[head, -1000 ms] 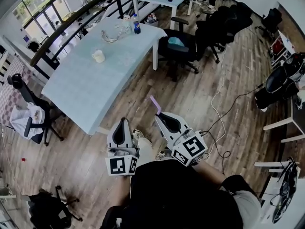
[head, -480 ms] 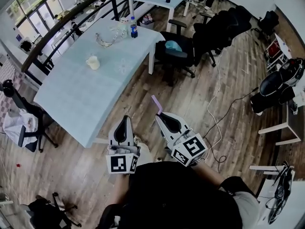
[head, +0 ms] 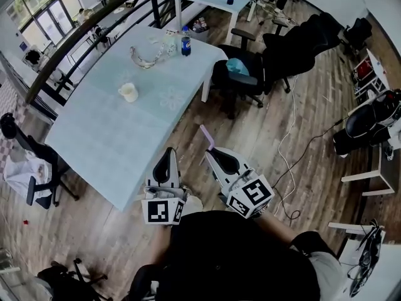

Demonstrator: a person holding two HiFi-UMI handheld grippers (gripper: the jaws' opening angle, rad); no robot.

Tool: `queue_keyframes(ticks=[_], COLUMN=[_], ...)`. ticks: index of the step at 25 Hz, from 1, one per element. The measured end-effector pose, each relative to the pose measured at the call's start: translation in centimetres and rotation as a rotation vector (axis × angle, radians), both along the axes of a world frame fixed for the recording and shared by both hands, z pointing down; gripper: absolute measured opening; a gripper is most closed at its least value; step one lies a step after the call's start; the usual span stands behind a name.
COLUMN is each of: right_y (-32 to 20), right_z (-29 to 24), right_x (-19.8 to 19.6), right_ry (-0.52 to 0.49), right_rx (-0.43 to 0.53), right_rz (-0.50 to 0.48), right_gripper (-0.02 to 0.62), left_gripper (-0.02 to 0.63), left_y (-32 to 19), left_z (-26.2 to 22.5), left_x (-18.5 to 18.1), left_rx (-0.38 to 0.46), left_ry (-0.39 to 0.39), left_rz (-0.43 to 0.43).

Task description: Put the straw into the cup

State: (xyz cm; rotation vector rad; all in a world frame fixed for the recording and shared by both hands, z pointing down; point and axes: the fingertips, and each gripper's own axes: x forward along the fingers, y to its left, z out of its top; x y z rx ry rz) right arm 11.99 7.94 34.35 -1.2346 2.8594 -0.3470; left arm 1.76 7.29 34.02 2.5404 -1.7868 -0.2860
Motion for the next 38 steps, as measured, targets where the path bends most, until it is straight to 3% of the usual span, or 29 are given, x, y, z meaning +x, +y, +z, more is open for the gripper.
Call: queue_keyframes(ticks=[10,20,38], right_y=[-5.9,-8.4,-16.5], right_z=[-0.6,-1.3,-1.3], right_x=[-6.0,-10.1,-16.1], right_ry=[-0.002,-0.005,-0.035], right_rx=[0.019,0.041,0.08], right_rz=[-0.015,-0.075,-0.296], right_gripper=[0.038,0.038,0.038], left_gripper=[0.014,0.014,0.014], left_y=[-5.8,-7.2,-12.5], left_z=[-1.1,-1.2,-0.6], left_x=[-5.6,-9.4,-14.5], left_rx=[0.034,0.035,0.041], left_ry=[-0.009,-0.013,-0.052], left_rz=[-0.003,-0.06,-0.27])
